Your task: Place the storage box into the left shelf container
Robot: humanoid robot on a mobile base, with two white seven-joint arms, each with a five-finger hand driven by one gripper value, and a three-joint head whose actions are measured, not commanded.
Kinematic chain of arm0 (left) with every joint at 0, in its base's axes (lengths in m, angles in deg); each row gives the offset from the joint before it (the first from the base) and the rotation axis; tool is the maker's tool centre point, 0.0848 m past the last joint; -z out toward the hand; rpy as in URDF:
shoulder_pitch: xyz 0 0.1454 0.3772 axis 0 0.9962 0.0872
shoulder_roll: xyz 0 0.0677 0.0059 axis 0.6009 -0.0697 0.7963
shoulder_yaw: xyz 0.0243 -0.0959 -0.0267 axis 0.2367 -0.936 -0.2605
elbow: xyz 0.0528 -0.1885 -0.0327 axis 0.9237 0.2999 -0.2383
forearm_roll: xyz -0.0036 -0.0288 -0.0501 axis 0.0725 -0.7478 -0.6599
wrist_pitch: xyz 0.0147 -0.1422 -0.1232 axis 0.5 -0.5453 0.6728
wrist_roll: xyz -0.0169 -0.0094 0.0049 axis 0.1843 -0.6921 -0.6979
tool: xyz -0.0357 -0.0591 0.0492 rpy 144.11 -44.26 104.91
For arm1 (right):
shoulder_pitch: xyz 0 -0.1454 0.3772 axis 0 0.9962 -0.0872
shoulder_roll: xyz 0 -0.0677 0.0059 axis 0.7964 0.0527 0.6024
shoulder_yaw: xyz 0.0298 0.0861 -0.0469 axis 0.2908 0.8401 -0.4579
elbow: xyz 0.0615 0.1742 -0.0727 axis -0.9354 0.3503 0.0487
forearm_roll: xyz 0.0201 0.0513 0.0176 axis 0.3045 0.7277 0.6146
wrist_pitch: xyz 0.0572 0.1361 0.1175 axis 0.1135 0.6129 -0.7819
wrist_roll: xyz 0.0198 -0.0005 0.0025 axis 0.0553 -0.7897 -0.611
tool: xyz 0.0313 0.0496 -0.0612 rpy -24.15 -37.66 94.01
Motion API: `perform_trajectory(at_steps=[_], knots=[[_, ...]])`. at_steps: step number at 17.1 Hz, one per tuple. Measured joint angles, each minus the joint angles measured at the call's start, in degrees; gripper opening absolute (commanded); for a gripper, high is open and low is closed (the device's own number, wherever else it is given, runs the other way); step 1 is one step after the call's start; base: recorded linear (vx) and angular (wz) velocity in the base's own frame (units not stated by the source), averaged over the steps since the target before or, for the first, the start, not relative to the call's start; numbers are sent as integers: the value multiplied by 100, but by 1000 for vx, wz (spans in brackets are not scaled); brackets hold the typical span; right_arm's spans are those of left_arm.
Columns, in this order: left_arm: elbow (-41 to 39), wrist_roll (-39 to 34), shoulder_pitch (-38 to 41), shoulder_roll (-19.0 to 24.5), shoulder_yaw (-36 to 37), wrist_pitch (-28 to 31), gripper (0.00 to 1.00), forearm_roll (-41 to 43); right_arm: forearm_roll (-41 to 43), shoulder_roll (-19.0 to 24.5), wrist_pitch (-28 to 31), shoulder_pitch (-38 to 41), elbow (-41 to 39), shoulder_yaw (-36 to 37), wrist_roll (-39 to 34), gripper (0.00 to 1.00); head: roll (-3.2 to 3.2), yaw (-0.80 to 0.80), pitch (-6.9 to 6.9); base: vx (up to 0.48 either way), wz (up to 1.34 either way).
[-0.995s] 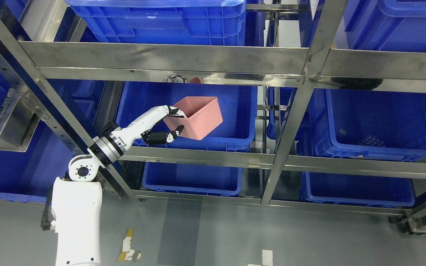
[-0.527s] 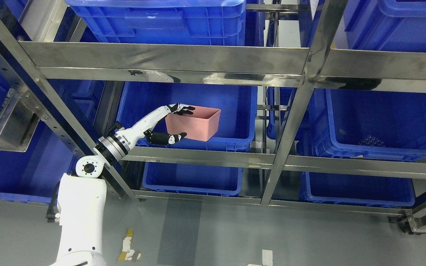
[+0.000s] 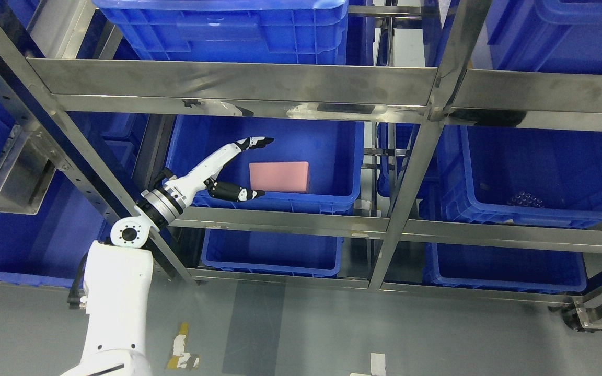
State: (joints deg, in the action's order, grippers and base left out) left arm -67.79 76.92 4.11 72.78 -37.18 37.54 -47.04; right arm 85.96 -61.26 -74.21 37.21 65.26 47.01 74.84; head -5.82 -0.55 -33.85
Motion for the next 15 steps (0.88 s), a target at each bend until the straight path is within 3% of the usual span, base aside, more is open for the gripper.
perform_trajectory(at_steps=[7,10,12,15], knots=[[-87,-41,116,0,245,-13,85,-352,0,0,0,0,0,0,1,100,0,0,0,0,0],[-261,-92,384,1,513,322,95,-1079,0,0,0,0,0,0,1,100,0,0,1,0,0],[-506,-450,663,1,718,584,99,-1555,0,0,0,0,0,0,1,100,0,0,1,0,0],[-1127,-1572,1302,1,1080,1011,99,-2173,0,0,0,0,0,0,1,100,0,0,1,0,0]])
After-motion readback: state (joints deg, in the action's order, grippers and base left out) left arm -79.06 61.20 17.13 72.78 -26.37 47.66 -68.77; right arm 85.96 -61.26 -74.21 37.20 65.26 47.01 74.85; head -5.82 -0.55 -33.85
